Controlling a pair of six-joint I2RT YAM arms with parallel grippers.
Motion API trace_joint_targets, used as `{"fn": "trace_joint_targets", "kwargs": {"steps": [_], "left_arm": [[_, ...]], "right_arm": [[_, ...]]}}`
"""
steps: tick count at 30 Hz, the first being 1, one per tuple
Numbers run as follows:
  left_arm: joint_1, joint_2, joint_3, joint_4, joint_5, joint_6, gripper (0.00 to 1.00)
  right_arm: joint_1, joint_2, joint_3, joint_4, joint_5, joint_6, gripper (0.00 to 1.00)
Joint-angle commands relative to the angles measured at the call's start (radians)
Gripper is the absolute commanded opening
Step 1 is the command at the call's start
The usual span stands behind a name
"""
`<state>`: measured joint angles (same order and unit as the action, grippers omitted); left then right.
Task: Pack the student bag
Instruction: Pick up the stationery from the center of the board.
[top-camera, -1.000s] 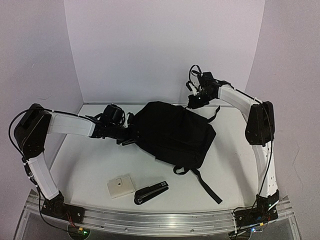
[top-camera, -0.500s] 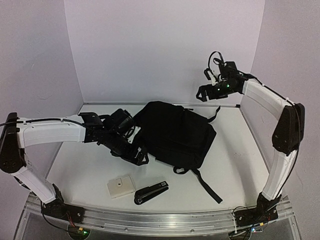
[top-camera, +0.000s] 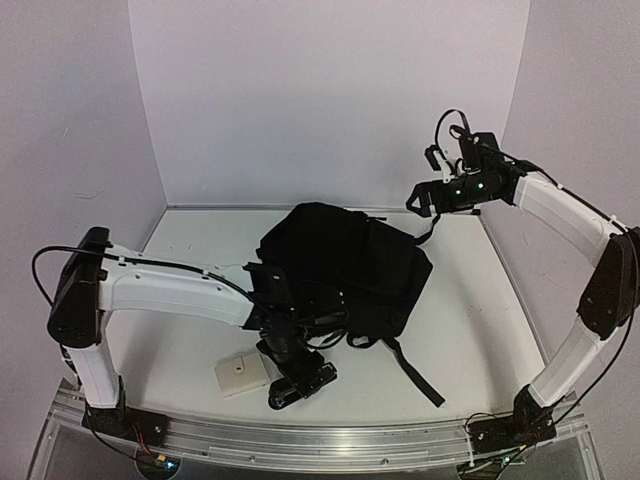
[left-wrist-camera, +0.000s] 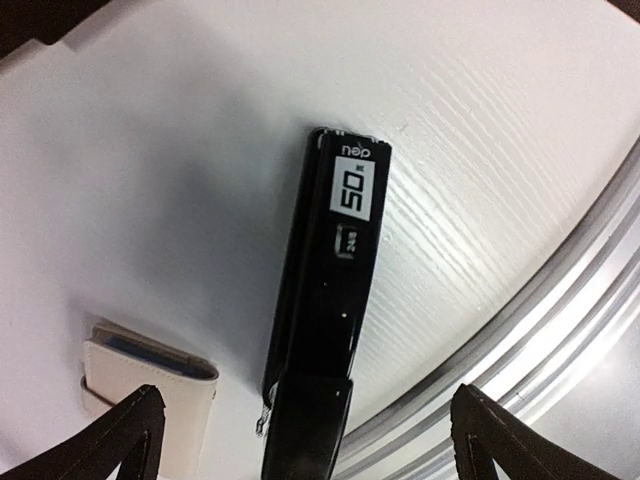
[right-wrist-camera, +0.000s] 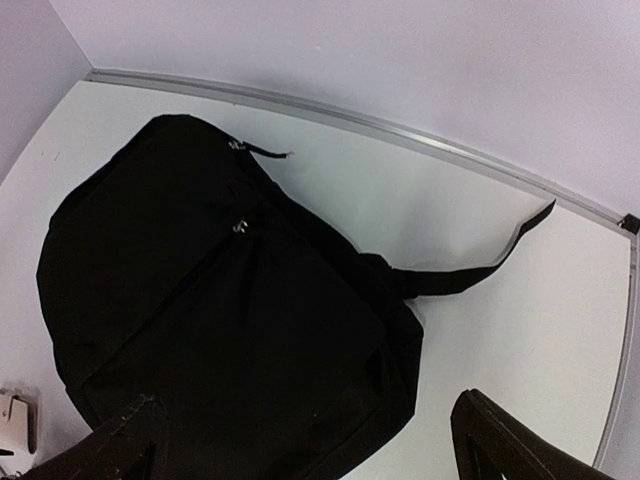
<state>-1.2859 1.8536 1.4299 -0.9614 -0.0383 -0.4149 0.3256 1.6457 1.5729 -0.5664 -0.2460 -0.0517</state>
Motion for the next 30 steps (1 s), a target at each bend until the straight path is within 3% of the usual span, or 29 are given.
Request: {"fn": "trace_joint_targets", "kwargs": {"steps": [1, 9, 21, 30], "left_arm": [[-0.007, 0.111, 0.091, -0.055, -0.010, 0.032, 0.94], [-0.028, 0.273, 0.175, -0.078, -0.024, 0.025, 0.67], [-0.024, 0.318, 0.123, 0.014, 0.105, 0.012, 0.50], [0.012, 0.313, 0.131, -0.006, 0.108, -0.011, 0.25]], "right_arm": [[-0.004, -0.071, -0.039, 0.018, -0.013, -0.001, 0.98], [-0.005, -0.090, -0.053, 0.019, -0.030, -0.001, 0.98], [-0.004, -0.080, -0.065, 0.023, -0.075, 0.008, 0.98], [-0.004, -0.066, -0.070, 0.023, -0.111, 0.015, 0.98]]}}
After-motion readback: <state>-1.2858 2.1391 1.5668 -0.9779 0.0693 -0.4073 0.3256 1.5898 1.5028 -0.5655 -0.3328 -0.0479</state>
